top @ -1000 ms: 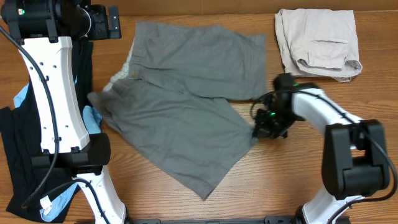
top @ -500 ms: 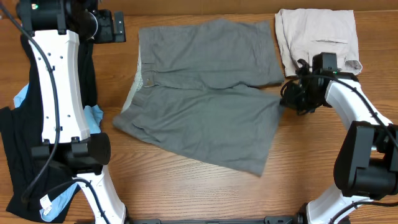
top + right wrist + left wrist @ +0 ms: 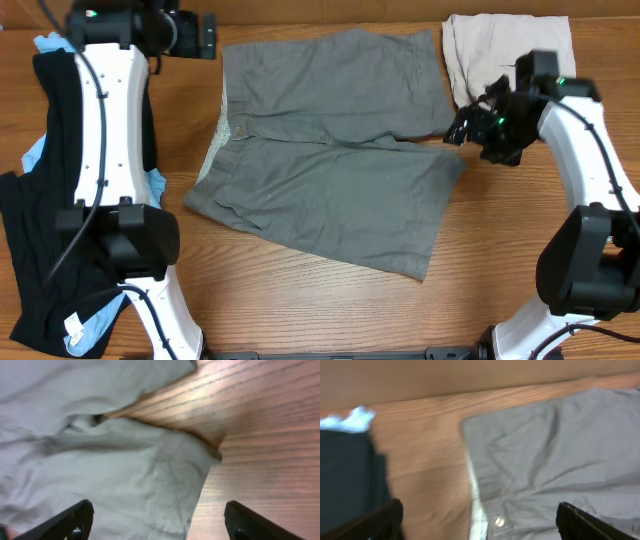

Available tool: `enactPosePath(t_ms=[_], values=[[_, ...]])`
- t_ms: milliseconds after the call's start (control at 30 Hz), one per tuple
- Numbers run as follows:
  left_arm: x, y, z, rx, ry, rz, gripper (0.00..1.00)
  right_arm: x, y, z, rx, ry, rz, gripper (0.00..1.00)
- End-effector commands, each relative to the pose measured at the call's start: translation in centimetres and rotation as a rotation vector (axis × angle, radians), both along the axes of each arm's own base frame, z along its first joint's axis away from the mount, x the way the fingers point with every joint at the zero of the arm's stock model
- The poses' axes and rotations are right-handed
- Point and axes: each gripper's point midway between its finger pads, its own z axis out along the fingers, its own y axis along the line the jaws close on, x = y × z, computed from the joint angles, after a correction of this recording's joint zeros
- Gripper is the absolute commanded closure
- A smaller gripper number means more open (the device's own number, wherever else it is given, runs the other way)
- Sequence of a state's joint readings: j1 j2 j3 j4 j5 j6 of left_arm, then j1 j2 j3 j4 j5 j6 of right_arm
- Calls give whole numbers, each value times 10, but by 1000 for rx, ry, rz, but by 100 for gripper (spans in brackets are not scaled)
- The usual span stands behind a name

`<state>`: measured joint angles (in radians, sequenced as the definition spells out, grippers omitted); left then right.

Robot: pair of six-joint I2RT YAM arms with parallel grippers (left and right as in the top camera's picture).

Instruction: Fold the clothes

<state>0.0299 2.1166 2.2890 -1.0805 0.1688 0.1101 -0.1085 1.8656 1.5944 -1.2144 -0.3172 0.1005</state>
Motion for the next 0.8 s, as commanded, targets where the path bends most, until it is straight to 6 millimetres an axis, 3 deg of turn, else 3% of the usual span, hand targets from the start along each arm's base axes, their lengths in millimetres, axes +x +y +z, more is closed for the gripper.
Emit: enactPosePath(t_ms=[0,133,267,333,467,500,767], values=[[2,-44,-47,-21,48,-221,6,11,5,45,4,-79,17,13],[-5,-81,-101,-14,121,-423,7,8,9,69,4,-82,25,13],[-11,-102,-153,10,223,-488,9,7,16,72,5,-86,44,13],[-17,-111,-178,4,281,-506,16,7,21,72,5,-86,57,13],[-25,-113,-205,-3,351,-505,34,7,26,71,-10,-86,72,13],[-27,-111,-211,-4,375,-485,44,7,27,70,-19,-86,78,13],[-28,-82,-224,3,438,-367,56,7,29,70,-20,-88,83,13]])
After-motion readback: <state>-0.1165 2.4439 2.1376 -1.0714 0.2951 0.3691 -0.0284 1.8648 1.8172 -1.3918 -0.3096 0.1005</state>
